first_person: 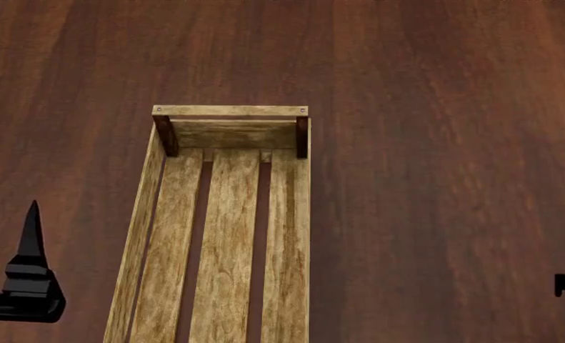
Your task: Stack the left bowl on the right bowl and place them in the tray.
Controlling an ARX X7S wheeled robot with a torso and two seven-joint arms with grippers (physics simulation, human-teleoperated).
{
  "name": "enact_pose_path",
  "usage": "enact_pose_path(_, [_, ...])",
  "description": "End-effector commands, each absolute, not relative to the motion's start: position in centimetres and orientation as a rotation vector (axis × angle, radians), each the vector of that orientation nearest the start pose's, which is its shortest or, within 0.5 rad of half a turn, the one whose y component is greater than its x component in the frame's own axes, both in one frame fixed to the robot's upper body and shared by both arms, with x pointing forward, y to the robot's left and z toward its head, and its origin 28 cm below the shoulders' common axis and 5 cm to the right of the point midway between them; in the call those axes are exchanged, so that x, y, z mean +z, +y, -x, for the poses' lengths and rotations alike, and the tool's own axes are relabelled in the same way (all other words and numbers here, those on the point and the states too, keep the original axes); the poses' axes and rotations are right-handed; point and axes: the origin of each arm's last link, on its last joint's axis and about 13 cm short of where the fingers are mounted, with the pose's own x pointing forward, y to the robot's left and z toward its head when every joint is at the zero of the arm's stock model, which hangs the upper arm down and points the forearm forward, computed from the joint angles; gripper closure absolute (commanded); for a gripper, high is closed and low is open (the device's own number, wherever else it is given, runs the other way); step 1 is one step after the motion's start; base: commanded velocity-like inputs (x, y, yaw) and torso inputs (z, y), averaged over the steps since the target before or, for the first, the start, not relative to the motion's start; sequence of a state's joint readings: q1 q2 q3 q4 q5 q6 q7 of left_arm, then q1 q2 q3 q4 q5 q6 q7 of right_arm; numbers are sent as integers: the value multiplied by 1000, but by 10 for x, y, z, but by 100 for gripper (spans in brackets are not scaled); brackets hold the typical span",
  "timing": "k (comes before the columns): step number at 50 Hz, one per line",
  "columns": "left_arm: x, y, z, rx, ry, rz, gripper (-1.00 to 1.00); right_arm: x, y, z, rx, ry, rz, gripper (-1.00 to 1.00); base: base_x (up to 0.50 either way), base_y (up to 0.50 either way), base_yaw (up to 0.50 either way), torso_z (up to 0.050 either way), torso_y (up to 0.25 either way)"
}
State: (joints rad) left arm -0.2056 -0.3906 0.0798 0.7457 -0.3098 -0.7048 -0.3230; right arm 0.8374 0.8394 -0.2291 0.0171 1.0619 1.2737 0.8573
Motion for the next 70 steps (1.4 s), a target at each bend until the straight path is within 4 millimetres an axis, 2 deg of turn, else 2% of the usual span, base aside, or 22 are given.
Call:
enact_pose_path(1, [160, 237, -207, 56, -208, -149, -100, 193, -249, -268, -600, 606, 273, 100, 0, 0, 0, 0, 0])
enact_pose_path(30, [158, 235, -210, 51, -200, -155, -100, 167, -253, -261, -585, 664, 252, 100, 0, 0, 0, 0, 0])
enact_pose_path(70, [160, 236, -206, 56, -211, -152, -100, 152, -254, -245, -588, 710, 264, 100, 0, 0, 0, 0, 0])
